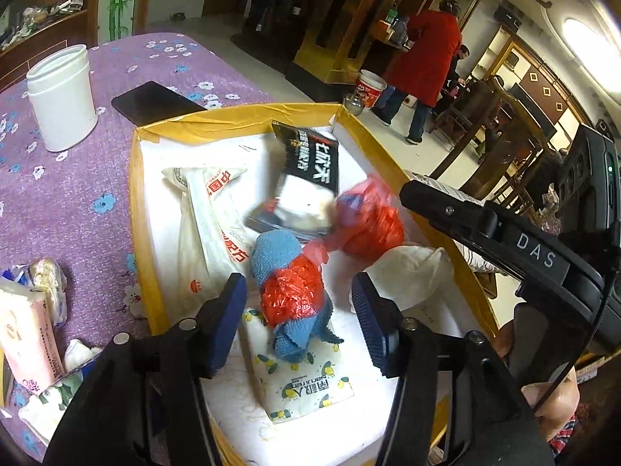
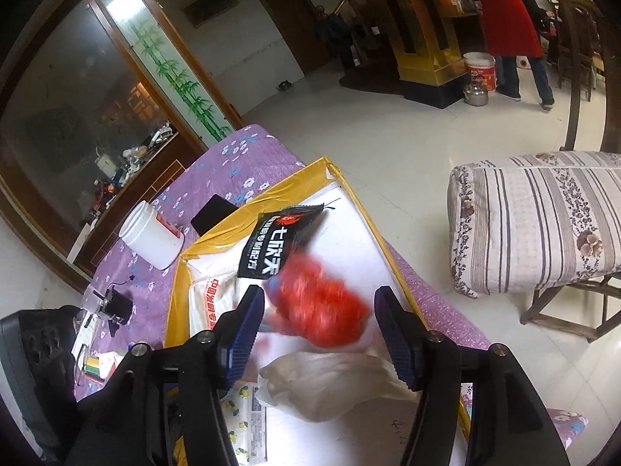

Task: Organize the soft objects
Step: 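Carry the socks and red bag over the tray and lower them, then return both grippers to the table and grasp the blue sock with the left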

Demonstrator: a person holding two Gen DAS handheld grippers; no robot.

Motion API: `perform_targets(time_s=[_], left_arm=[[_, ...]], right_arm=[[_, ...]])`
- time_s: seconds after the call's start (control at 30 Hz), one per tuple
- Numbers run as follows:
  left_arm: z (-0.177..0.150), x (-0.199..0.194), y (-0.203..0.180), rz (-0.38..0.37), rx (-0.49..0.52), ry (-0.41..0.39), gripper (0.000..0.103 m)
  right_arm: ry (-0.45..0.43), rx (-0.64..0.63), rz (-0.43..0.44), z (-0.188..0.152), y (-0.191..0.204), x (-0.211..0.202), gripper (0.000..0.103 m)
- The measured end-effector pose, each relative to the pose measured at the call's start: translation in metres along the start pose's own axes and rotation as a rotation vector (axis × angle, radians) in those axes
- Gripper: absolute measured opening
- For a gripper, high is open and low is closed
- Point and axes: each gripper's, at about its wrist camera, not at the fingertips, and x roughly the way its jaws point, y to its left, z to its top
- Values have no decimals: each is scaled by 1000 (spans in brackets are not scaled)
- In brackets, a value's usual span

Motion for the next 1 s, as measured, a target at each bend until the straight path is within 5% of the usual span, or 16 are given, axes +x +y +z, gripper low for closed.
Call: perform_targets(time_s=[0.53,1.0], left_arm=[[-15,-42,10,-45,12,-39,55],[-37,-107,69,-24,-47,-125,55]], right_arm=[[-69,-5,147,-25,38,-55,68],[-8,-116,245,-58,109,-49,71]])
